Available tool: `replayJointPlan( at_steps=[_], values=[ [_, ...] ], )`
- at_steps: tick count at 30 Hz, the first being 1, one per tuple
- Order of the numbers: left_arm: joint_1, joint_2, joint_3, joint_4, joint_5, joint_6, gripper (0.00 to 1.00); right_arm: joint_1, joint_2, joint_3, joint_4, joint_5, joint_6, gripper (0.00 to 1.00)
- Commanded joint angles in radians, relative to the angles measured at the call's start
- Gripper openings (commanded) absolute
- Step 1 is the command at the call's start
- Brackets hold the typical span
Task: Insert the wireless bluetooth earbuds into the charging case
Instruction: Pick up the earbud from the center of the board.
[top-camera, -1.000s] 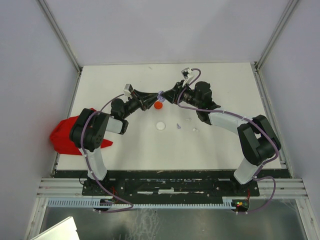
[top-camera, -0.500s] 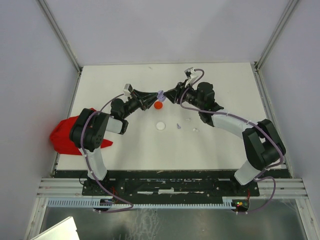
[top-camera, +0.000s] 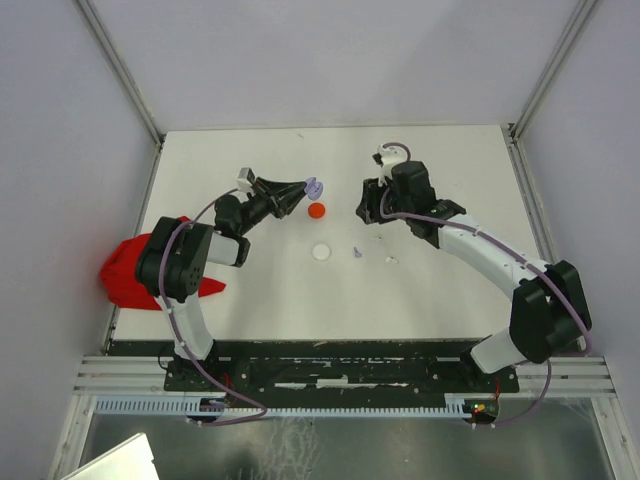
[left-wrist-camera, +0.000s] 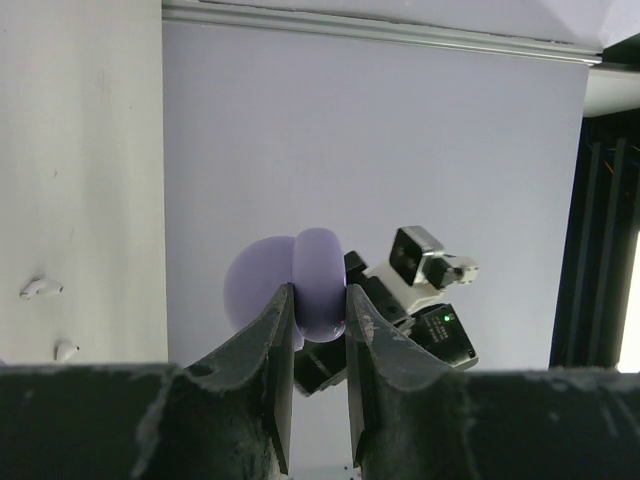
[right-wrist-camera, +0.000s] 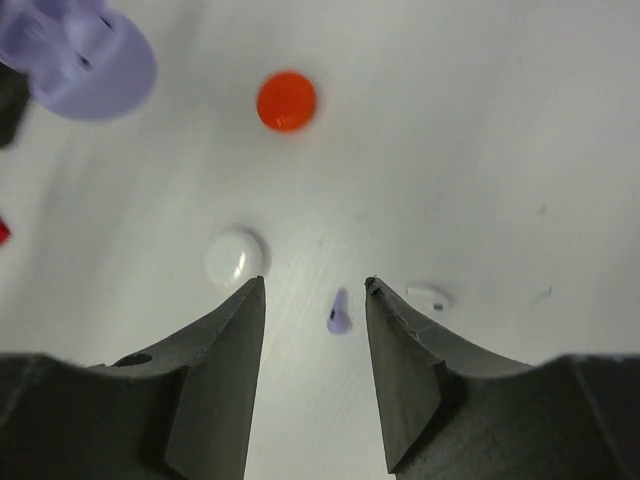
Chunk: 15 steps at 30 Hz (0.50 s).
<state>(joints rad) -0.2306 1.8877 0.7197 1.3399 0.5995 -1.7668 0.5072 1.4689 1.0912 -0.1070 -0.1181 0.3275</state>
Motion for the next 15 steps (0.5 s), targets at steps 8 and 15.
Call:
replayJointPlan(
  at_steps=[8, 15],
  values=[
    [0.001, -0.057, -0.013, -0.039, 0.012, 0.09, 0.03, 0.132, 0.114, -0.039, -0.341, 0.169, -0.067, 0.53],
    [0.003, -0.059, -0.033, -0.027, 0.013, 0.088, 0.03, 0.155, 0.187, -0.041, -0.31, 0.144, -0.058, 0.54]
  ],
)
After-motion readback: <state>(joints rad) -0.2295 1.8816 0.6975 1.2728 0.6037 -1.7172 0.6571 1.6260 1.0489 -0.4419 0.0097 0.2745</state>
